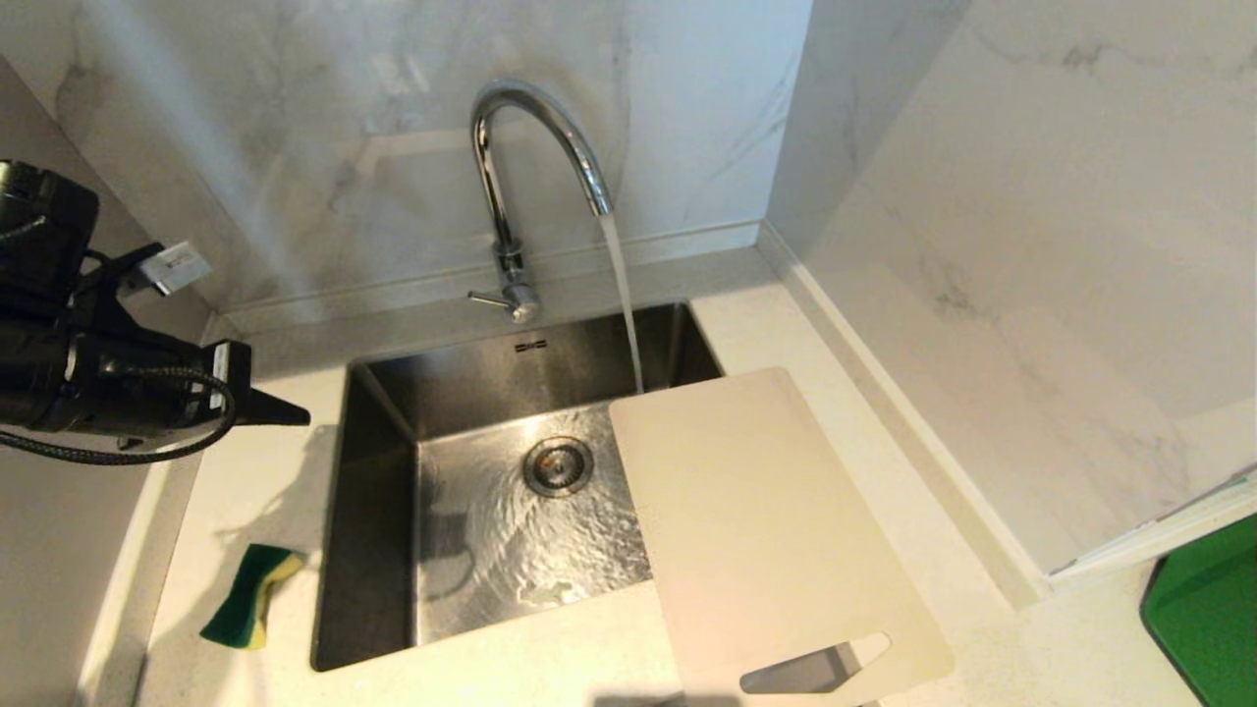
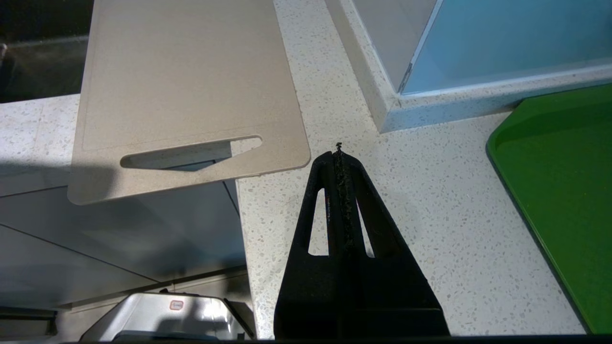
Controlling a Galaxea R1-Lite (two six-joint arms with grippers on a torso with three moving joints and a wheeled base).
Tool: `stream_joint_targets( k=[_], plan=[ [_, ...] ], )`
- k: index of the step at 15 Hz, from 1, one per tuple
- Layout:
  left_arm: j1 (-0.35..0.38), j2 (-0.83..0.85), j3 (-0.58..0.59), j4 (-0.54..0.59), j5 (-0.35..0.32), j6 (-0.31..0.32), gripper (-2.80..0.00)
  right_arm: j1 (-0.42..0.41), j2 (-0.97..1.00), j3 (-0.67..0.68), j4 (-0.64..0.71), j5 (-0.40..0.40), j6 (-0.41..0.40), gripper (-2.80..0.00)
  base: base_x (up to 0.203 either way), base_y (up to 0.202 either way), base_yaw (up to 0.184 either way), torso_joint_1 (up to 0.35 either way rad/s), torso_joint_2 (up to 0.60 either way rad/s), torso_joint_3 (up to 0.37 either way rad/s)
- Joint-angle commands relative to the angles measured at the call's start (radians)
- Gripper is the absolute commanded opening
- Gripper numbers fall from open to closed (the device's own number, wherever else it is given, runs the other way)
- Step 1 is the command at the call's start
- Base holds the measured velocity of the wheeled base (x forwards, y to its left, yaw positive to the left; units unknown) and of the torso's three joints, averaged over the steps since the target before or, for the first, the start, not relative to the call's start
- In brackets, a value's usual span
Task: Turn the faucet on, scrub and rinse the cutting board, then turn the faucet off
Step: Turn off the tap
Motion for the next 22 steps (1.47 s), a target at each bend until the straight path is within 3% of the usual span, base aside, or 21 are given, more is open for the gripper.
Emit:
stream_joint_targets(
  k=[1, 6, 10, 14, 18, 22],
  plan=[
    [-0.028, 0.002, 0.002, -0.064, 0.002, 0.0, -2.8, 0.0, 0.0, 0.0, 0.0, 0.0, 0.0, -2.8, 0.0, 0.0, 0.0, 0.0, 0.0, 0.0],
    [-0.061, 0.036, 0.031, -0.235, -0.005, -0.018, -2.8, 0.0, 0.0, 0.001, 0.0, 0.0, -0.003, -2.8, 0.0, 0.0, 0.0, 0.0, 0.0, 0.0],
    [-0.113, 0.087, 0.103, -0.551, -0.004, -0.043, -2.8, 0.0, 0.0, 0.0, 0.0, 0.005, -0.004, -2.8, 0.0, 0.0, 0.0, 0.0, 0.0, 0.0],
    [-0.168, 0.165, 0.144, -0.781, -0.003, -0.059, -2.8, 0.0, 0.0, 0.0, 0.0, 0.002, 0.0, -2.8, 0.0, 0.0, 0.0, 0.0, 0.0, 0.0],
    [-0.191, 0.292, 0.162, -1.028, 0.003, -0.034, -2.8, 0.0, 0.0, 0.0, 0.0, 0.003, -0.003, -2.8, 0.0, 0.0, 0.0, 0.0, 0.0, 0.0],
    [-0.188, 0.416, 0.16, -1.189, 0.001, 0.095, -2.8, 0.0, 0.0, 0.0, 0.0, 0.003, -0.003, -2.8, 0.0, 0.0, 0.0, 0.0, 0.0, 0.0]
  ],
)
